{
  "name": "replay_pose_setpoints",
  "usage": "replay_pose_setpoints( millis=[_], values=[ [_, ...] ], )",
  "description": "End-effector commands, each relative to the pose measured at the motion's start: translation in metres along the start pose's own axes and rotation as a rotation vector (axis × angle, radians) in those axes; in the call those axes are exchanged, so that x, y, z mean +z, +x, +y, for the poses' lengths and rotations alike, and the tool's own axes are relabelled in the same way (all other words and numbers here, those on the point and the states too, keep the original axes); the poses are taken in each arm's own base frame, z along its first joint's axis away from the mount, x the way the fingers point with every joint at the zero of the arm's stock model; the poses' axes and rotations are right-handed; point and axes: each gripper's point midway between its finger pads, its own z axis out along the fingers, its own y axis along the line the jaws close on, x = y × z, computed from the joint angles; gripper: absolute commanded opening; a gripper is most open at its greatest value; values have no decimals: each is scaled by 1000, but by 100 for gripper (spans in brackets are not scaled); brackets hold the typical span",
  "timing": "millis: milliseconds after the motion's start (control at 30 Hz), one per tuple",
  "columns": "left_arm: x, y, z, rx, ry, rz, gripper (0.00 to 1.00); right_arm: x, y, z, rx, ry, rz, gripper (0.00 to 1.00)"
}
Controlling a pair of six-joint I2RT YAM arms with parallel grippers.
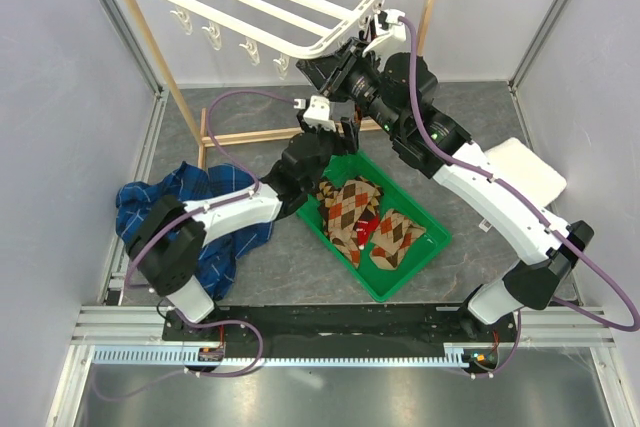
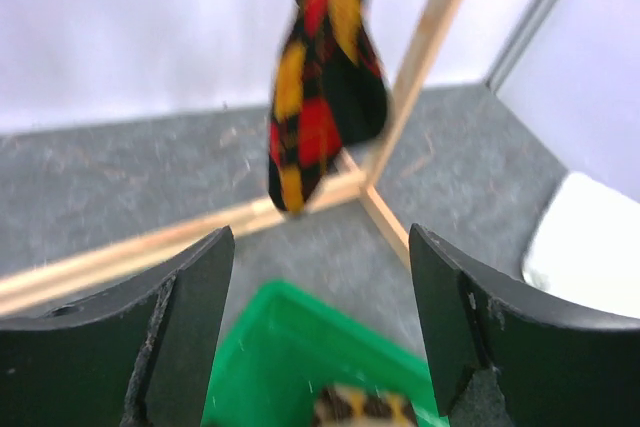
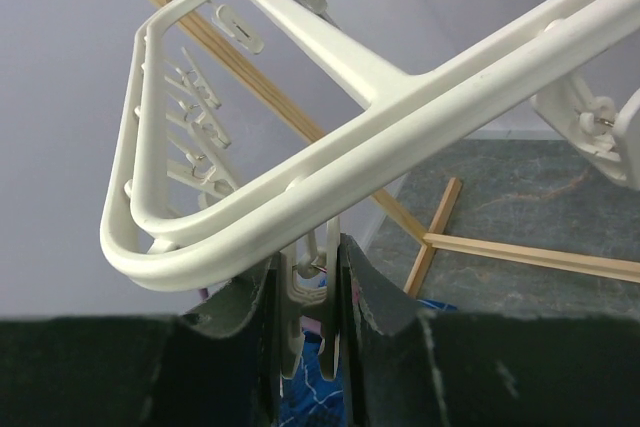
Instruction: Remove the socks clipped to the hanger
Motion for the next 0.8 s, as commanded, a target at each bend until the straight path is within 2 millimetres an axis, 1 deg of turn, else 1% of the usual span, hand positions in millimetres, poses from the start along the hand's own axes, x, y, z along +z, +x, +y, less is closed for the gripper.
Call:
replay_pose_setpoints(
  millis=[0, 67, 100, 133, 233, 400, 433, 467, 500, 567, 600, 633, 667, 700, 767],
  values=[
    [30, -31, -9, -18, 96, -154, 78, -2, -15, 18, 50, -71, -54, 5],
    [39, -36, -16, -23, 135, -168, 79, -2, -13, 18, 59, -76, -50, 5],
    [44, -28, -21, -18, 178, -157, 79, 0, -12, 18, 61, -77, -45, 5],
    [46, -35, -26, -25, 200, -182, 79, 1, -8, 18, 68, -79, -37, 5],
    [56, -31, -31, -26, 235, -187, 80, 3, -9, 20, 73, -87, -34, 5],
    [73, -24, -31, -17, 227, -178, 80, 6, -9, 23, 74, -99, -31, 5],
    [77, -27, -31, -12, 220, -185, 80, 6, -9, 24, 74, -103, -28, 5],
    [81, -22, -27, -7, 196, -176, 79, 7, -8, 24, 73, -103, -26, 5],
    [85, -25, -25, -6, 186, -182, 78, 7, -8, 23, 73, -100, -28, 5],
    [91, -21, -18, 4, 149, -175, 70, 6, -8, 24, 71, -103, -26, 5],
    [92, -25, -16, 7, 138, -181, 64, 7, -7, 23, 71, -101, -24, 6],
    [92, -25, -14, 12, 130, -184, 48, 7, -6, 22, 70, -101, -22, 6],
    [93, -26, -13, 12, 124, -188, 37, 6, -6, 22, 70, -101, -22, 6],
    [93, -27, -12, 18, 127, -188, 20, 6, -6, 22, 70, -101, -22, 7],
    [91, -31, -17, 25, 157, -189, 10, 7, -6, 21, 64, -96, -24, 11]
  ],
)
